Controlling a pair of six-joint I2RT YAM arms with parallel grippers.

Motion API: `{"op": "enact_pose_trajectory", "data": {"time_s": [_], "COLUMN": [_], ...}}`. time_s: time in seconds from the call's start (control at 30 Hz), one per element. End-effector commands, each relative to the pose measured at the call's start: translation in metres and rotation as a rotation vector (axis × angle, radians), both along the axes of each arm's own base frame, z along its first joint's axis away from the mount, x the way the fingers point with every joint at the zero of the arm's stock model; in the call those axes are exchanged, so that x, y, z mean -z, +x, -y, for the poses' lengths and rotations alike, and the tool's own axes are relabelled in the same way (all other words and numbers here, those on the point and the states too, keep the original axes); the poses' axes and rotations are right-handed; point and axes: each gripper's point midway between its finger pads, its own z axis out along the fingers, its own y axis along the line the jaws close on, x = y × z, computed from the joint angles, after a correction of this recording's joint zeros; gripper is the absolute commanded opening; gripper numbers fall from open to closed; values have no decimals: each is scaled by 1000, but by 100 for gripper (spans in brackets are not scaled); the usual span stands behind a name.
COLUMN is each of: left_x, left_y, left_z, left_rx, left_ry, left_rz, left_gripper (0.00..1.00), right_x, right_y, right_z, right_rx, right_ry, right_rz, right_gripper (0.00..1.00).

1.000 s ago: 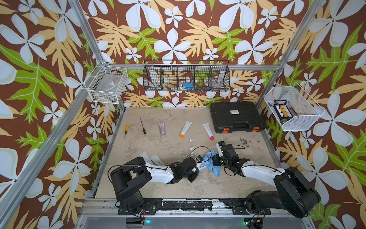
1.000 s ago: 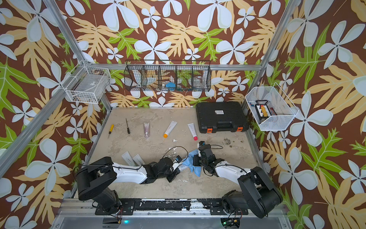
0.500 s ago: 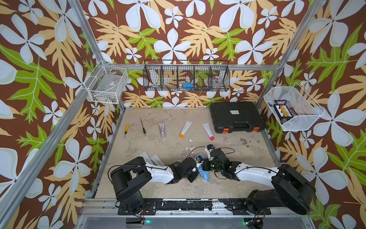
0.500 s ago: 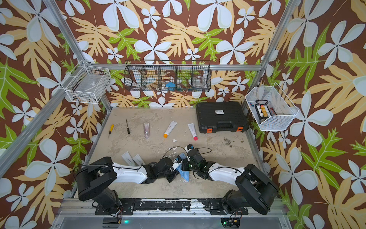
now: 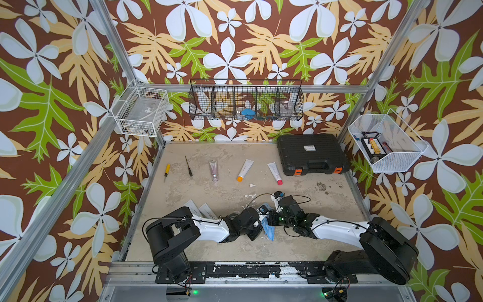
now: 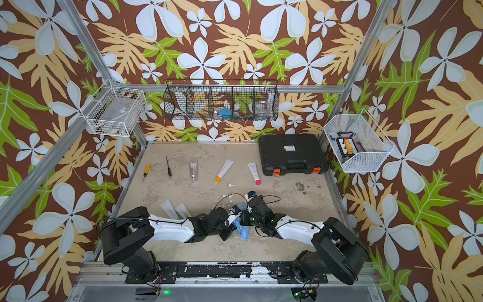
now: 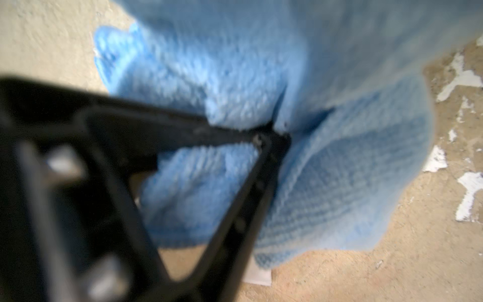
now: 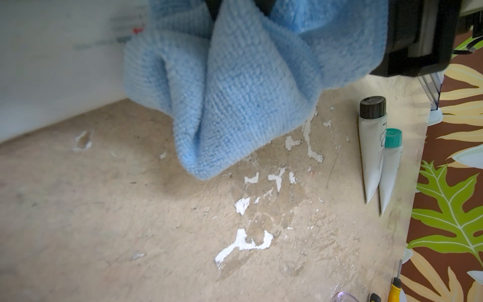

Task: Wipe the surface of the toothpaste tube
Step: Wipe the dirt from the toothpaste tube.

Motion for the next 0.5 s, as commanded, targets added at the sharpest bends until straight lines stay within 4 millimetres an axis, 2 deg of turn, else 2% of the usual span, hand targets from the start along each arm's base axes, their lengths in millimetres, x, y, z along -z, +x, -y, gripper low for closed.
{"op": "enact_pose_trajectory", "data": {"time_s": [0.0, 0.3, 0.47], "left_x": [-6, -6, -7], "left_y": [6, 6, 7], "left_z": [1, 0, -1], "left_rx": [-11, -11, -16], "left_ry": [-5, -5, -4], "left_rz": [37, 38, 43], "left_gripper": [15, 15, 14], "right_x": [29, 37, 28], "right_y": [-13, 5, 20], "right_z": [31, 70, 95], "right_rx": [25, 89, 150], "right_ry": [-127, -243, -285], "right_rz": [-81, -57, -28], "right_gripper": [0, 0, 0]}}
